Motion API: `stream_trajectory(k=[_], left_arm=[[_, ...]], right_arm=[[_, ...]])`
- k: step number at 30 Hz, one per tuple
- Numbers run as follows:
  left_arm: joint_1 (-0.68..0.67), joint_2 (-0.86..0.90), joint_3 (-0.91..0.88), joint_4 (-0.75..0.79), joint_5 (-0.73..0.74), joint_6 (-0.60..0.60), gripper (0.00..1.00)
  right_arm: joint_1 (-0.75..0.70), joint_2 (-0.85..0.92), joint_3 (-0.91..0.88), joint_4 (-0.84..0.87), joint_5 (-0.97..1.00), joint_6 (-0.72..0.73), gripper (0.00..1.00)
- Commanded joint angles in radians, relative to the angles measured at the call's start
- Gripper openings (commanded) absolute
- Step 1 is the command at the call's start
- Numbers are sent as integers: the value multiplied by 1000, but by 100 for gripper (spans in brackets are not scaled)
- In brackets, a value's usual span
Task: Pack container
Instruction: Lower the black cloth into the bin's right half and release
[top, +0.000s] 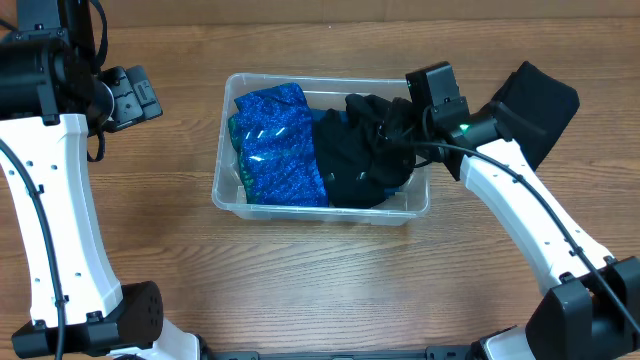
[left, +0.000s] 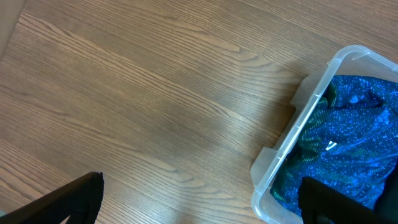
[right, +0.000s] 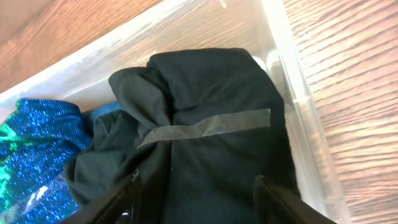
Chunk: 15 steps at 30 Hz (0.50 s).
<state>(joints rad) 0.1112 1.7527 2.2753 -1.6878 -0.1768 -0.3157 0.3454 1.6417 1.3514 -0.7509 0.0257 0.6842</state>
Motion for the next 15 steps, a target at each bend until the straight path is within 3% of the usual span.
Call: stream_trajectory(k=[1, 3, 4, 10, 12, 15], left_arm=[[0, 1, -3, -2, -10, -14, 100], [0, 1, -3, -2, -10, -14, 100], [0, 1, -3, -2, -10, -14, 100], [0, 1, -3, -2, -10, -14, 100], [0, 1, -3, -1, -10, -14, 100], [0, 1, -3, -2, -10, -14, 100]], right_arm=[[-5, -82, 117, -22, 14, -91, 50], [-2, -113, 143, -11, -26, -90, 22], [6, -113, 143, -7, -48, -90, 17], [46, 138, 107, -22, -62, -87, 16], [47, 236, 107, -50, -156, -91, 16], [50, 248, 116, -76, -214, -144, 26]])
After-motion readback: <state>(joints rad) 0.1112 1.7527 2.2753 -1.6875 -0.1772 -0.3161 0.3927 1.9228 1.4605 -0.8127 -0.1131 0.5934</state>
